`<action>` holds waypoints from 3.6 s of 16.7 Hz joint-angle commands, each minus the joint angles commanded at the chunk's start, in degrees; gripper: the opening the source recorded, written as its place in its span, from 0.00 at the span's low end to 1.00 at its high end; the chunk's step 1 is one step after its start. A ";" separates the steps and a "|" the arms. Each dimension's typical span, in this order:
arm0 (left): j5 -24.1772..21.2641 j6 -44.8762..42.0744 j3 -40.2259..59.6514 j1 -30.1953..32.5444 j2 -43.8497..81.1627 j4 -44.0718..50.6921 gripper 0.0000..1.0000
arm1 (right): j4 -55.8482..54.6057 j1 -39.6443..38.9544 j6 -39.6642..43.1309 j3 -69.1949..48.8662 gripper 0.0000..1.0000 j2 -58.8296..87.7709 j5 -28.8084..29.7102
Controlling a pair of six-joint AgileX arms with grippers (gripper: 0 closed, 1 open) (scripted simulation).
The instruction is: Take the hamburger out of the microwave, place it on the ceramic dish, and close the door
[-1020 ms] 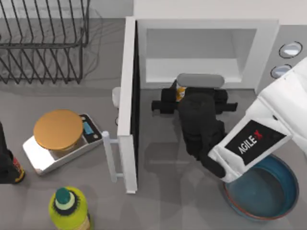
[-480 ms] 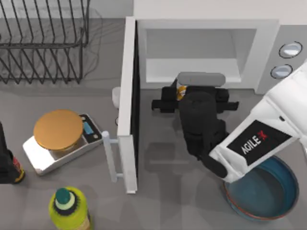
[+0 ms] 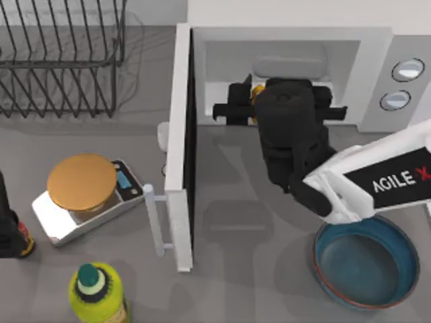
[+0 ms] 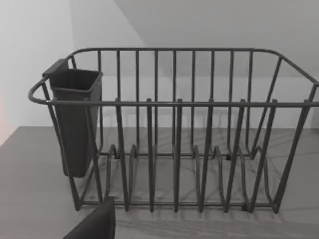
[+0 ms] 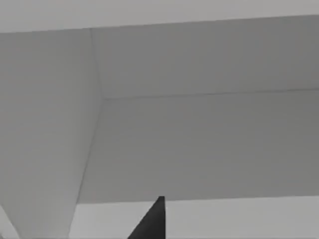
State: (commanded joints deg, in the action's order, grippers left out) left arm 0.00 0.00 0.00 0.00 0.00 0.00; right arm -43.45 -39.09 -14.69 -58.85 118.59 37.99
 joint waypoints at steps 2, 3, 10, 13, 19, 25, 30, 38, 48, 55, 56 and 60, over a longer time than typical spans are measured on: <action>0.00 0.00 0.00 0.00 0.00 0.00 1.00 | 2.35 -0.02 -0.02 -0.19 0.00 -2.19 -0.01; 0.00 0.00 0.00 0.00 0.00 0.00 1.00 | 2.79 -0.03 -0.03 -0.24 0.00 -2.60 -0.01; 0.00 0.00 0.00 0.00 0.00 0.00 1.00 | 5.63 1.43 3.48 0.29 0.00 -2.52 -3.69; 0.00 0.00 0.00 0.00 0.00 0.00 1.00 | 12.28 4.69 12.27 1.32 0.00 -3.44 -12.57; 0.00 0.00 0.00 0.00 0.00 0.00 1.00 | 33.17 15.84 41.03 6.41 0.00 -11.34 -42.58; 0.00 0.00 0.00 0.00 0.00 0.00 1.00 | 56.78 28.43 71.94 14.26 0.00 -20.88 -75.95; 0.00 0.00 0.00 0.00 0.00 0.00 1.00 | 69.80 35.77 86.32 20.50 0.00 -27.61 -90.69; 0.00 0.00 0.00 0.00 0.00 0.00 1.00 | 70.31 36.07 87.09 21.42 0.00 -27.96 -92.15; 0.00 0.00 0.00 0.00 0.00 0.00 1.00 | 50.48 29.67 75.98 26.57 0.00 -22.38 -90.57; 0.00 0.00 0.00 0.00 0.00 0.00 1.00 | 50.48 29.67 75.98 26.57 0.30 -22.38 -90.57; 0.00 0.00 0.00 0.00 0.00 0.00 1.00 | 50.48 29.67 75.98 26.57 0.38 -22.38 -90.57; 0.00 0.00 0.00 0.00 0.00 0.00 1.00 | 50.48 29.67 75.98 26.57 0.68 -22.38 -90.57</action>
State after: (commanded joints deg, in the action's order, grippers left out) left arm 0.00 0.00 0.00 0.00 0.00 0.00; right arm 7.02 -9.41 61.29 -32.27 96.21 -52.58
